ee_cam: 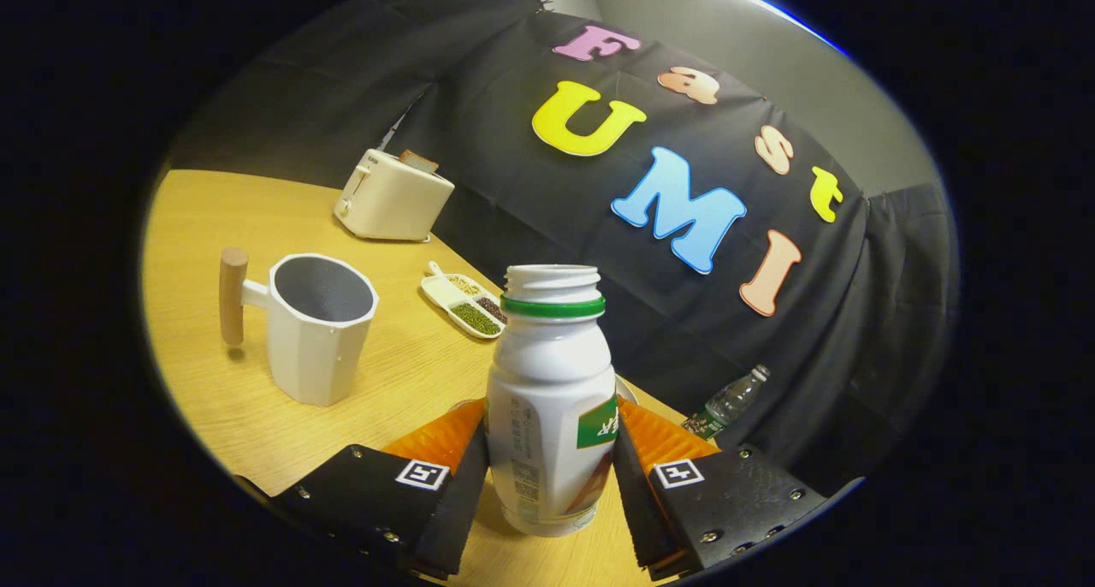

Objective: Take the bottle from table, then pour the juice into the cup, finally place the bottle on the coaster

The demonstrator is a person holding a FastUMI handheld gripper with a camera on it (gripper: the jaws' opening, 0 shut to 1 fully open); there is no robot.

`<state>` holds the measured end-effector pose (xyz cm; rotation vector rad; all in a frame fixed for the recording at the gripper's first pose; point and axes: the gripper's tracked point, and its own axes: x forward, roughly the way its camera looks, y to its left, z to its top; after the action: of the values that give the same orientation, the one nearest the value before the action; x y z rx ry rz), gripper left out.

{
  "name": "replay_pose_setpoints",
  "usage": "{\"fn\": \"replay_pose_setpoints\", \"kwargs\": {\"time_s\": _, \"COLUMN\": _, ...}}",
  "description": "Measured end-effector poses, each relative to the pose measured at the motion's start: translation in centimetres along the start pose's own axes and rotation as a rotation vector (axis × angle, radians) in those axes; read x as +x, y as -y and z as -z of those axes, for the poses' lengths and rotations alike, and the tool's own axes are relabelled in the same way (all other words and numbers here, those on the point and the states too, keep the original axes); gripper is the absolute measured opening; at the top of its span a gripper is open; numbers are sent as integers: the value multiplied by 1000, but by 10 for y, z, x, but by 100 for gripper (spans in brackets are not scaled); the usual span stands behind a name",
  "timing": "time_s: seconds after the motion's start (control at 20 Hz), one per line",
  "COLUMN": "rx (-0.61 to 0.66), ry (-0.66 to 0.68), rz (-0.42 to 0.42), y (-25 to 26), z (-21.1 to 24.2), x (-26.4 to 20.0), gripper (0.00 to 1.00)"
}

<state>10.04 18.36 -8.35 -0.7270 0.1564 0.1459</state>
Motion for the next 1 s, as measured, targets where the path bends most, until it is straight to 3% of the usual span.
{"fn": "replay_pose_setpoints", "kwargs": {"time_s": 0.25, "rx": -143, "ry": -4, "rz": 13, "y": -2, "z": -5, "x": 4, "gripper": 73}}
{"fn": "replay_pose_setpoints", "kwargs": {"time_s": 1.0, "rx": -362, "ry": 14, "rz": 0, "y": -17, "z": -16, "x": 7, "gripper": 73}}
